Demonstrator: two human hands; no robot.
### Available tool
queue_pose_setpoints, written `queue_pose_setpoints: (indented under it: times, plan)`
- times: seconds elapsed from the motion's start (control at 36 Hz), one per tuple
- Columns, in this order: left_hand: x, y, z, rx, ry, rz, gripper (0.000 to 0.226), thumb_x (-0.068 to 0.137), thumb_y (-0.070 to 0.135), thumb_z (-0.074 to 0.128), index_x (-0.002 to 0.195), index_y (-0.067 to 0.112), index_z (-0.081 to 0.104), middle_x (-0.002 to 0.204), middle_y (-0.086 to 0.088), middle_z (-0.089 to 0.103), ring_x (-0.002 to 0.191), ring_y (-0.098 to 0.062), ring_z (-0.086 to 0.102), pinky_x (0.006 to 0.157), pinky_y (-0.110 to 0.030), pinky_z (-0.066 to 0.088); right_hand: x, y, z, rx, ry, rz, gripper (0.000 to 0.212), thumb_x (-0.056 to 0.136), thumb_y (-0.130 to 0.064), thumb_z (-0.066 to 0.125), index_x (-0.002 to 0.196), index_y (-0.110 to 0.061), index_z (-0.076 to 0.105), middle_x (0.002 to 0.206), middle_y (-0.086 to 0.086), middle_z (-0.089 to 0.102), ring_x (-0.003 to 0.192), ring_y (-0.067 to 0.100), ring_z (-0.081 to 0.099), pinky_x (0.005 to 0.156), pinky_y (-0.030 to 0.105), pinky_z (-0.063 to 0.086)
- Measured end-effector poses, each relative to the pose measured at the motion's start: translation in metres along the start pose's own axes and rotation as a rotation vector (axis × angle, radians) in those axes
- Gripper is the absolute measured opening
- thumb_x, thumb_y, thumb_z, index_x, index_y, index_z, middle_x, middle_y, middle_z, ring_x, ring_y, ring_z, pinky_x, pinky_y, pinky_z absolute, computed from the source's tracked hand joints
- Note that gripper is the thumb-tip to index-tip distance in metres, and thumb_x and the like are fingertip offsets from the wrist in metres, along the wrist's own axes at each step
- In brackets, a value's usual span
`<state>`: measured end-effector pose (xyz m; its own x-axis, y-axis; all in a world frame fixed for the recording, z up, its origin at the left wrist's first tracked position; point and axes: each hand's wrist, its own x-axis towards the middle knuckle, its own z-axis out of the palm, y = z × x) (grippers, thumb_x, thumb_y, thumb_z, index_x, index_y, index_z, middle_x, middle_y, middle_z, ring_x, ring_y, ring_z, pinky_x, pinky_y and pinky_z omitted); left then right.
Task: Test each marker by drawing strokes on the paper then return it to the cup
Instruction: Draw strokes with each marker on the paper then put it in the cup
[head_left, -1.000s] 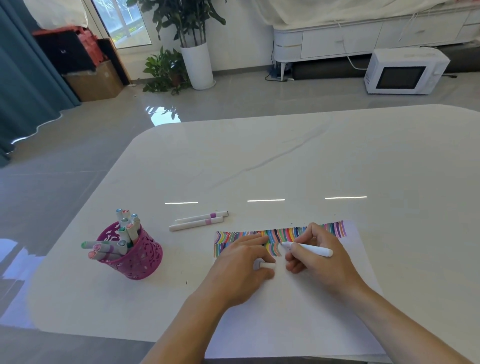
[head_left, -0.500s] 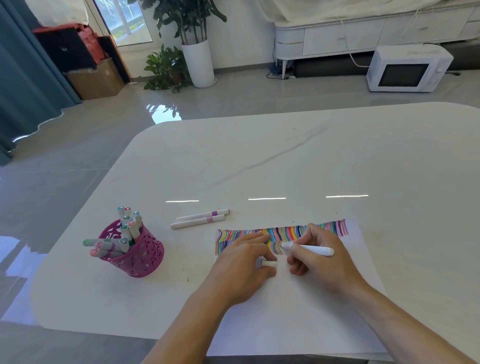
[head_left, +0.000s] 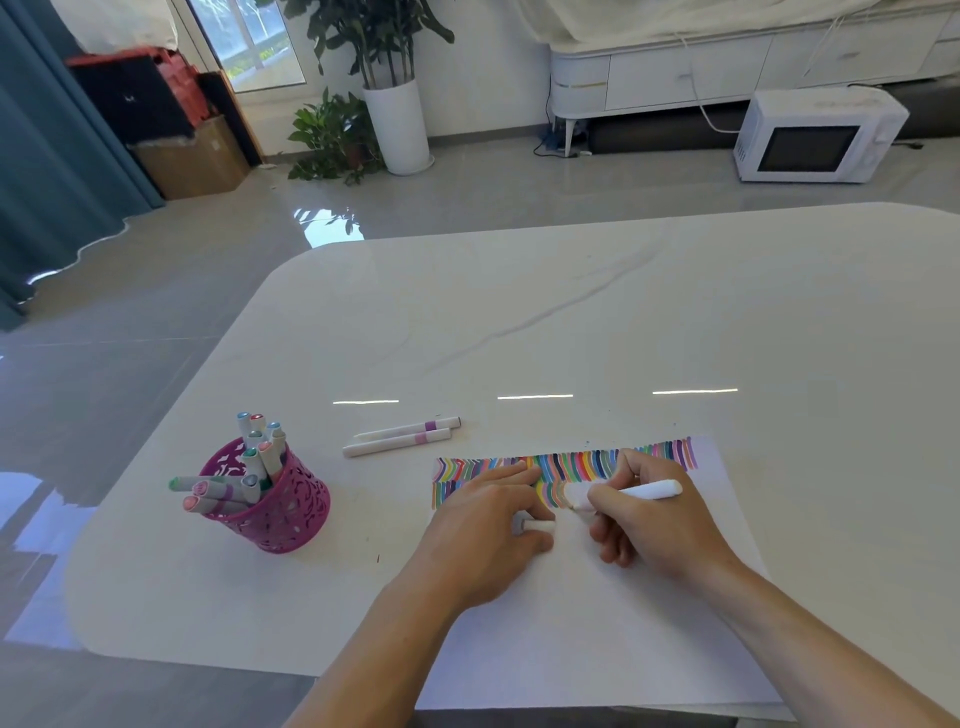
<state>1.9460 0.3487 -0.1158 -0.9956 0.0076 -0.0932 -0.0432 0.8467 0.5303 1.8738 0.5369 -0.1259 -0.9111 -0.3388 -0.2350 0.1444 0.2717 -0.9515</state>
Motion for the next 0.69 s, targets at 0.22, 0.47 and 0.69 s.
queue_pose_setpoints:
  times: [0.22,0.47,0.69]
  plan:
    - [-0.001,0.000,-0.001,-0.011,-0.021,-0.020,0.018,0.087,0.038,0.071,0.105,0.036,0.072,0.151,0.025,0.043,0.141,0.009,0.026,0.106,-0.007,0.015,0.002,0.000,-0.002,0.060,0.008,-0.012,0.022,0.080,-0.012,0.065,0.073,-0.007,0.045,0.060,0.021,0.069,0.044,0.034,0.061,0.040,0.031,0.043]
    - [0.000,-0.002,-0.005,-0.067,-0.025,-0.066,0.019,0.089,0.041,0.068,0.108,0.038,0.070,0.144,0.031,0.048,0.133,0.009,0.037,0.099,-0.010,0.024,-0.003,-0.024,-0.005,0.250,0.003,-0.041,0.020,0.083,-0.006,0.070,0.078,-0.008,0.051,0.060,0.015,0.063,0.046,0.027,0.053,0.042,0.028,0.041]
    - [0.002,0.001,-0.008,-0.102,0.092,-0.073,0.023,0.088,0.049,0.065,0.111,0.047,0.067,0.108,0.030,0.066,0.100,0.009,0.050,0.077,0.001,0.034,-0.004,-0.024,-0.006,0.027,0.103,-0.137,0.007,0.088,-0.018,0.079,0.085,-0.016,0.072,0.066,0.001,0.071,0.055,0.017,0.065,0.050,0.027,0.048]
